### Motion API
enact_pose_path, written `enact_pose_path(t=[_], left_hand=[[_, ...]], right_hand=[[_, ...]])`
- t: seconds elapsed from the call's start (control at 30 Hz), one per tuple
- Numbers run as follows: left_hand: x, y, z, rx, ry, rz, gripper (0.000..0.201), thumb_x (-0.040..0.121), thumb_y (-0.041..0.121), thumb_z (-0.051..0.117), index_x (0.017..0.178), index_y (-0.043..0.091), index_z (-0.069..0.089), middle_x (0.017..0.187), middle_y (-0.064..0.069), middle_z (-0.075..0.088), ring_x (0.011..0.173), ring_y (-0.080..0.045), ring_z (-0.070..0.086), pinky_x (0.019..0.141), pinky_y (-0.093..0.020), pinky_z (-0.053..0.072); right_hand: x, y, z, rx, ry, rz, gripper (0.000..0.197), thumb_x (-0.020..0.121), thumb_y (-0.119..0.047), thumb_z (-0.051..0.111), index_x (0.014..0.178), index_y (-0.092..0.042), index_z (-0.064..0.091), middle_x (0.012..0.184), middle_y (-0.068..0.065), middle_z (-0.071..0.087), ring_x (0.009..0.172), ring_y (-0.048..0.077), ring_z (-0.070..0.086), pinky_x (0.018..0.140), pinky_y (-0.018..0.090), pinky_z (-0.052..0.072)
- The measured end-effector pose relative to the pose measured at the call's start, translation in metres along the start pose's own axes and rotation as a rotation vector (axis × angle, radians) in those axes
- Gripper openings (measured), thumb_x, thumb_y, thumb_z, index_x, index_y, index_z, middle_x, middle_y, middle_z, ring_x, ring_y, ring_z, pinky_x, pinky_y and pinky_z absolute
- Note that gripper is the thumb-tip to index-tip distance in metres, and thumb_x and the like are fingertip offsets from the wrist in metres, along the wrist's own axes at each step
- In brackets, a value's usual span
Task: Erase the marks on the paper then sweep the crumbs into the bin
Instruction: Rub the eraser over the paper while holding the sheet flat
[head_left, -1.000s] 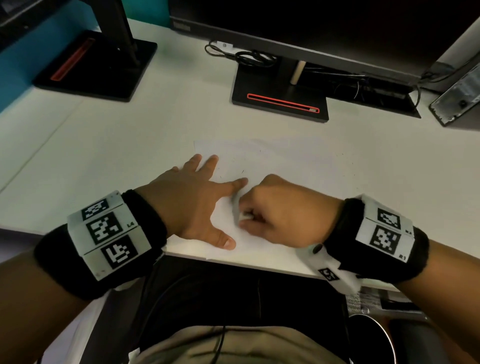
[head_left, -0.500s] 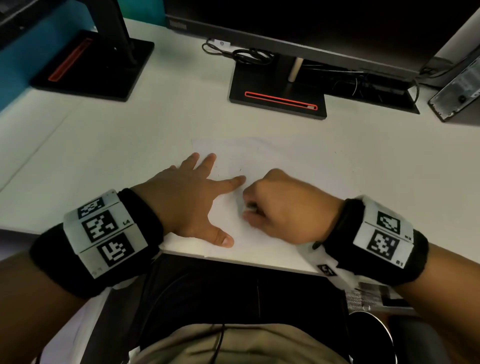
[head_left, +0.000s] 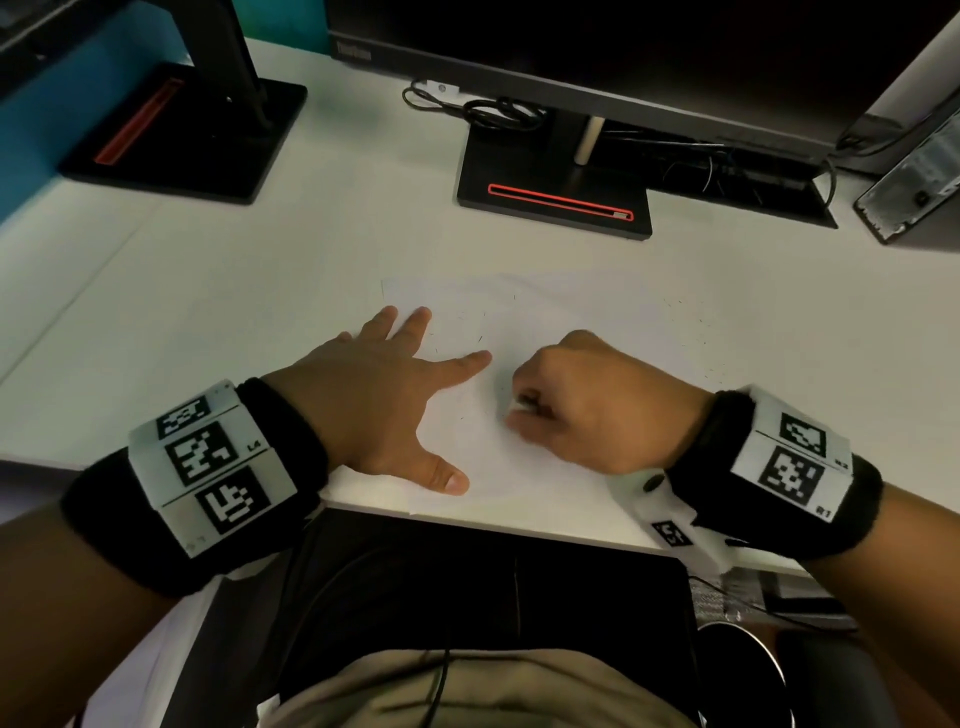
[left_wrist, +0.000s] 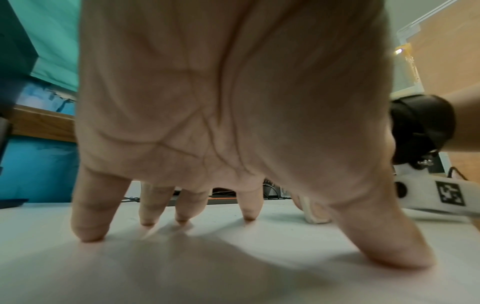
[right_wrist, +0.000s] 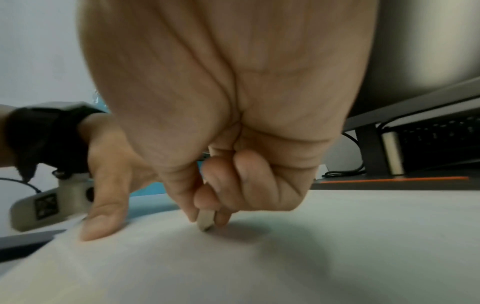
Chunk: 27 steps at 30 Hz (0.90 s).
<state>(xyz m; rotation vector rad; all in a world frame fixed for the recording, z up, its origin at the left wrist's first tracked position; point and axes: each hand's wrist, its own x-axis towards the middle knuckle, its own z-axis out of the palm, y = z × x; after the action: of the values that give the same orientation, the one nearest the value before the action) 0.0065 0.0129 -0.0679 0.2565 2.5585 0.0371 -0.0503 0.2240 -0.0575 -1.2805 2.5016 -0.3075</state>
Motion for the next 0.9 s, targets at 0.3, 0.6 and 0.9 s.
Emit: enact_pose_path(t=[0.3, 0.6, 0.9], left_hand=[[-0.003, 0.001, -0.001, 0.001, -0.014, -0.005, 0.116, 0.065, 0.091, 0.055, 0.147, 0.059, -0.021, 0.164, -0.005, -0.027, 0.152, -0.031, -0.02, 0.121, -0.053, 0.01], [-0.002, 0.001, -0.001, -0.01, -0.015, -0.003, 0.116, 0.064, 0.091, 0.055, 0.147, 0.059, -0.02, 0.164, -0.006, -0.026, 0.152, -0.031, -0.02, 0.121, -0.053, 0.01], [-0.002, 0.001, -0.001, -0.013, -0.013, -0.005, 0.117, 0.064, 0.091, 0.055, 0.147, 0.059, -0.021, 0.164, -0.006, -0.026, 0.152, -0.032, -0.02, 0.121, -0.053, 0.01]], right_hand=[[0.003, 0.009, -0.004, 0.002, 0.035, 0.06, 0.041, 0.094, -0.023, 0.059, 0.06, -0.004, 0.046, 0.052, 0.008, 0.043, 0.047, 0.016, 0.036, 0.055, 0.027, 0.028], [0.005, 0.015, -0.008, -0.028, 0.022, 0.03, 0.04, 0.094, -0.024, 0.06, 0.06, -0.007, 0.047, 0.051, 0.003, 0.041, 0.048, 0.015, 0.037, 0.055, 0.024, 0.026], [-0.002, 0.013, -0.004, 0.007, 0.0, 0.003, 0.038, 0.095, -0.026, 0.062, 0.064, -0.007, 0.052, 0.052, 0.003, 0.046, 0.048, 0.014, 0.04, 0.054, 0.025, 0.029]])
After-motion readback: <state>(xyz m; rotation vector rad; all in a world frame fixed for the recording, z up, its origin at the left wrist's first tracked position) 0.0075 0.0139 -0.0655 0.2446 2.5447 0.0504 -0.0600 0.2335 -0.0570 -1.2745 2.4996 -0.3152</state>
